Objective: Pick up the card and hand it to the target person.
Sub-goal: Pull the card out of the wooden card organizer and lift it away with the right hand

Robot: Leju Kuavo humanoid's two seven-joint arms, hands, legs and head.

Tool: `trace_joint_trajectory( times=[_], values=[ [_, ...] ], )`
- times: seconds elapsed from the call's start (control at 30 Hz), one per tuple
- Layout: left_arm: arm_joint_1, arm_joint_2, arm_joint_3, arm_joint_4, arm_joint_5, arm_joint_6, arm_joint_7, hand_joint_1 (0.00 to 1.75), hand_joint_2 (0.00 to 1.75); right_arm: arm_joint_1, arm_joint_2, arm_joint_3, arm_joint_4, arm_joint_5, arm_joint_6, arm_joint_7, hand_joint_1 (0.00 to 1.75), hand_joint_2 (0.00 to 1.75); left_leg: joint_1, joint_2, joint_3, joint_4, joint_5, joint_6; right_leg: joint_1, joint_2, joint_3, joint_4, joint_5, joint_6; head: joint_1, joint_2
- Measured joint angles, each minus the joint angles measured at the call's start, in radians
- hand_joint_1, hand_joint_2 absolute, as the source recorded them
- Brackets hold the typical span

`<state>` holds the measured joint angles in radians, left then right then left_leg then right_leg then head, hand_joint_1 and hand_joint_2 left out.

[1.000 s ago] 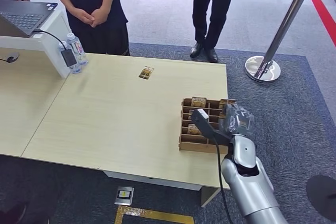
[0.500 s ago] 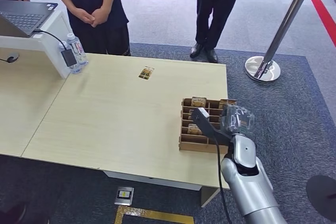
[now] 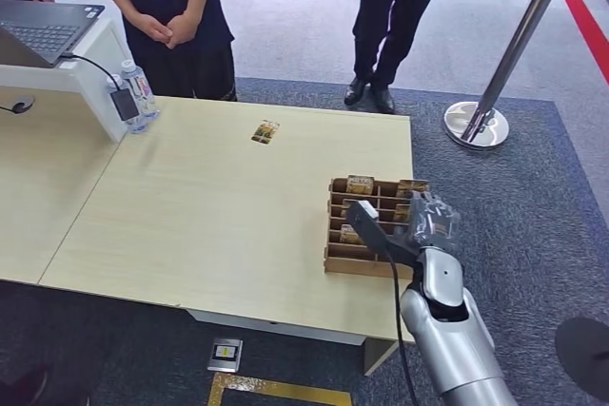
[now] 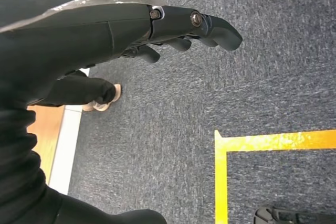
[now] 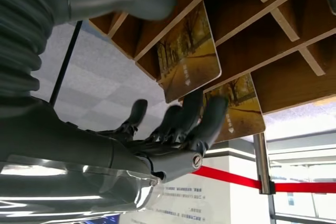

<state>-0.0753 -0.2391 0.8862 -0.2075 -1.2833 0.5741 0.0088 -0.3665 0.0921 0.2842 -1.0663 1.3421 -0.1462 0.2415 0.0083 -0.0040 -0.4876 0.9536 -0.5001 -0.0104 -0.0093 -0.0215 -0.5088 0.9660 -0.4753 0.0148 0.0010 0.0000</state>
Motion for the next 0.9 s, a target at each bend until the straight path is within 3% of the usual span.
trace_joint_trajectory(
  times=[0.17,0.73,0.9],
  values=[
    [0.0,0.0,0.0,0.0,0.0,0.0,0.0,0.0,1.75,0.0,0.0,0.0,0.0,0.0,0.0,0.0,0.44,1.75,0.0,0.0,0.0,0.0,0.0,0.0,0.0,0.0,0.0,0.0,0.0,0.0,0.0,0.0],
    [0.0,0.0,0.0,0.0,0.005,-0.001,0.0,0.0,1.75,-0.002,0.001,0.0,0.011,0.0,0.0,-0.004,0.8,1.75,0.0,0.0,-0.001,0.0,0.0,0.0,0.0,0.0,0.0,0.0,0.0,0.0,0.0,0.0],
    [0.0,0.0,0.0,0.0,0.006,-0.004,0.0,0.0,1.75,-0.004,0.001,0.0,0.015,0.0,0.0,-0.009,0.99,1.75,0.0,0.0,-0.001,0.0,0.0,0.0,0.0,0.0,0.0,0.0,0.0,0.0,0.0,0.0]
  ],
)
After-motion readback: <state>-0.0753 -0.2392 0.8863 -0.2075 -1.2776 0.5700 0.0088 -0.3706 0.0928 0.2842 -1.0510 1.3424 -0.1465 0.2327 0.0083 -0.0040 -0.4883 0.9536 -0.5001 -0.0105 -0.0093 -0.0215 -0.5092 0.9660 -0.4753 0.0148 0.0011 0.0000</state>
